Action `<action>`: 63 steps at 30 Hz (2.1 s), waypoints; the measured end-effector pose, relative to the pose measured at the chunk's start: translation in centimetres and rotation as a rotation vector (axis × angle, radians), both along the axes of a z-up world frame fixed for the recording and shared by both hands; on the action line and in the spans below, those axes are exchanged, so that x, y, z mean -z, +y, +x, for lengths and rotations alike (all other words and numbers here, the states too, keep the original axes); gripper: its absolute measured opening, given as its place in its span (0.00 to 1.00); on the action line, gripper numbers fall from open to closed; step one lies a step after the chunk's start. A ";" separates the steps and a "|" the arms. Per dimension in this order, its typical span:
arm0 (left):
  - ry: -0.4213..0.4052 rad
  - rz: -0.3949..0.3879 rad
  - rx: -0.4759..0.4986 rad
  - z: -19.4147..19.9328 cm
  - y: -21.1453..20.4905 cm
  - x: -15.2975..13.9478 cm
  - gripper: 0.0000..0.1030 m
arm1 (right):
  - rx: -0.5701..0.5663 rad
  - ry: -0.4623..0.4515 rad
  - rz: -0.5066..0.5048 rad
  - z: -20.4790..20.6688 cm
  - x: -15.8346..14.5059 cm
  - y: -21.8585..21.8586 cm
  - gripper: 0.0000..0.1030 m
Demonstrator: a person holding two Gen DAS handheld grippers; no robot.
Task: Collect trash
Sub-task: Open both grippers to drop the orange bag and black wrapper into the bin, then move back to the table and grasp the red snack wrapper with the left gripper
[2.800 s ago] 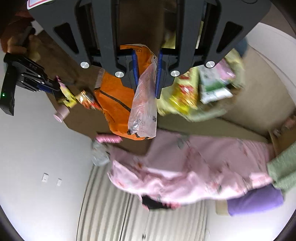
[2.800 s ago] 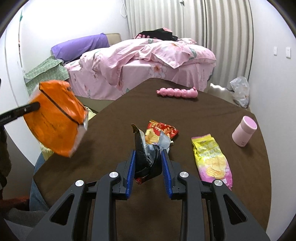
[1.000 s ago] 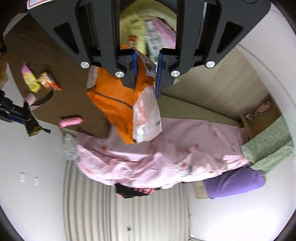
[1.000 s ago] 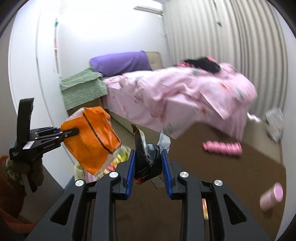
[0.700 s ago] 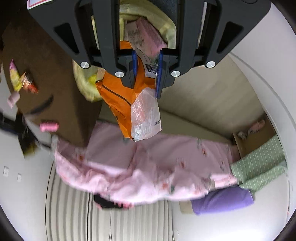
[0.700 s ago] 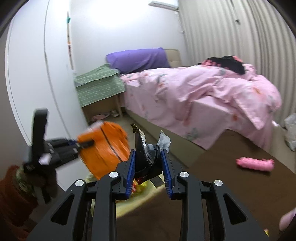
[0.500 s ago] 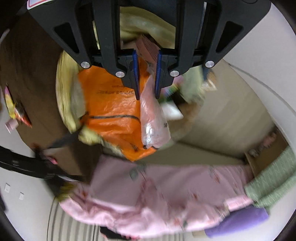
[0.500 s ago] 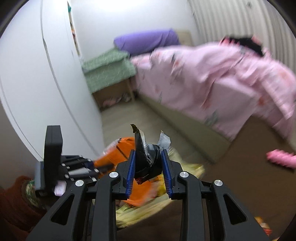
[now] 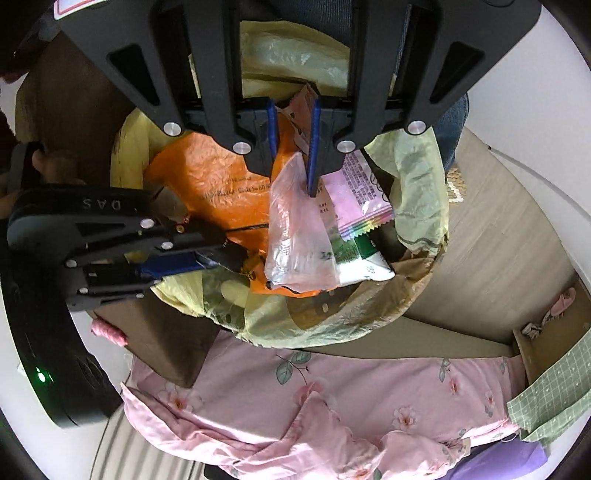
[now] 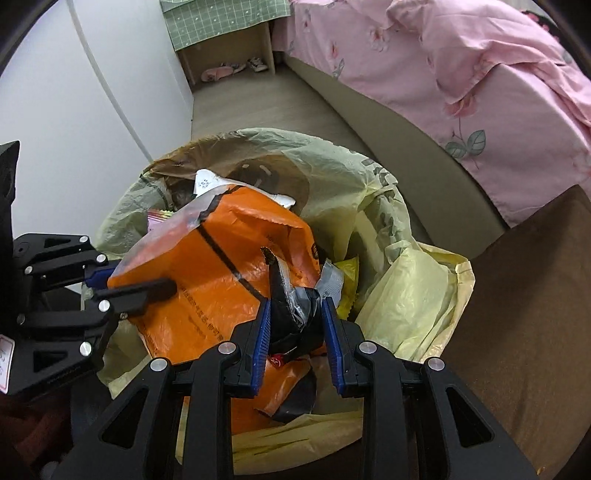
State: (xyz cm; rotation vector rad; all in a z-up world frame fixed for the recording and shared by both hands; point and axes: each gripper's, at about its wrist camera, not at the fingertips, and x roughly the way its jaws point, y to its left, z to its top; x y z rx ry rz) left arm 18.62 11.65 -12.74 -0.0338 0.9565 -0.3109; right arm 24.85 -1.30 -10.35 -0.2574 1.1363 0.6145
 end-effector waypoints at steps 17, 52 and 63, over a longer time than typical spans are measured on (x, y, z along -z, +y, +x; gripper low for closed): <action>-0.042 -0.138 -0.133 0.9 4.0 -2.6 0.37 | 0.090 -0.103 0.150 -0.9 -2.1 -1.6 0.31; -0.139 -0.071 0.418 -5.7 -18.9 -6.0 0.48 | 0.697 -0.402 0.122 -22.0 -6.7 -29.9 0.64; -0.024 -0.099 0.489 -4.1 -29.8 -4.1 0.48 | 0.980 -0.369 0.191 -27.3 -3.5 -39.0 0.64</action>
